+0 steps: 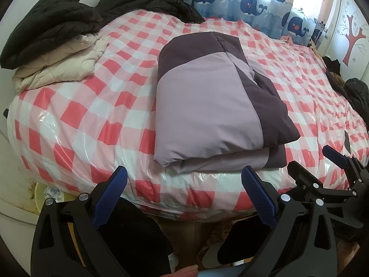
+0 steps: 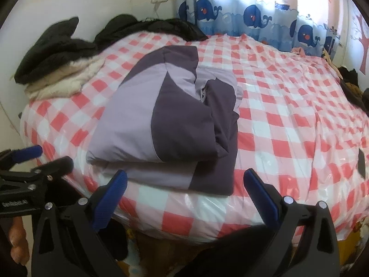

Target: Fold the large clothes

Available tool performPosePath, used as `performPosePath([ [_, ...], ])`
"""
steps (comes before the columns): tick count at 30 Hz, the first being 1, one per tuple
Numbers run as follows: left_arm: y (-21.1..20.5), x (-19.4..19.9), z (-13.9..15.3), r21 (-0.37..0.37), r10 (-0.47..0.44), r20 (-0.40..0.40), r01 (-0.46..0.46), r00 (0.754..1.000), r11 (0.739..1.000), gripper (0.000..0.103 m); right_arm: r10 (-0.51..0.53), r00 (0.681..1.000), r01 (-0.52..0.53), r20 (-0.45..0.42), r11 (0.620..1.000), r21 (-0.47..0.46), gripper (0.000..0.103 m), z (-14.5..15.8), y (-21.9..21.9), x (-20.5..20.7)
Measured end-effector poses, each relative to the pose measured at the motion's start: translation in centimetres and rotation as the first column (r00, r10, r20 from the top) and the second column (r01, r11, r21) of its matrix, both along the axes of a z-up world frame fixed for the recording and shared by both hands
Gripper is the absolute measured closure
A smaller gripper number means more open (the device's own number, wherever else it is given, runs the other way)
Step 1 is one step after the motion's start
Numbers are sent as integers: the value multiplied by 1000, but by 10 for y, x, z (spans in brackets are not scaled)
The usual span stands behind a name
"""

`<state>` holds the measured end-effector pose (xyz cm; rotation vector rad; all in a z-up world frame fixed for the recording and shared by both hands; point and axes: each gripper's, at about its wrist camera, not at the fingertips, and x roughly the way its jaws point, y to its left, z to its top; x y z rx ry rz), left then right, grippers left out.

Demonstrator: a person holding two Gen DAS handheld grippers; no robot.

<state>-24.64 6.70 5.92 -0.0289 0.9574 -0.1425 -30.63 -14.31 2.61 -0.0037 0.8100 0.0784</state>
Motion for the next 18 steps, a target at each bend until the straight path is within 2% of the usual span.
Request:
performPosePath([
  [11, 2, -2, 2, -51, -29, -16, 28, 999, 998, 8, -23, 1000, 23, -14, 1000, -10, 6, 0, -11, -1],
  [18, -1, -5, 3, -14, -24, -16, 24, 1000, 1000, 8, -21, 1000, 21, -19, 1000, -11, 6, -1, -11, -3],
])
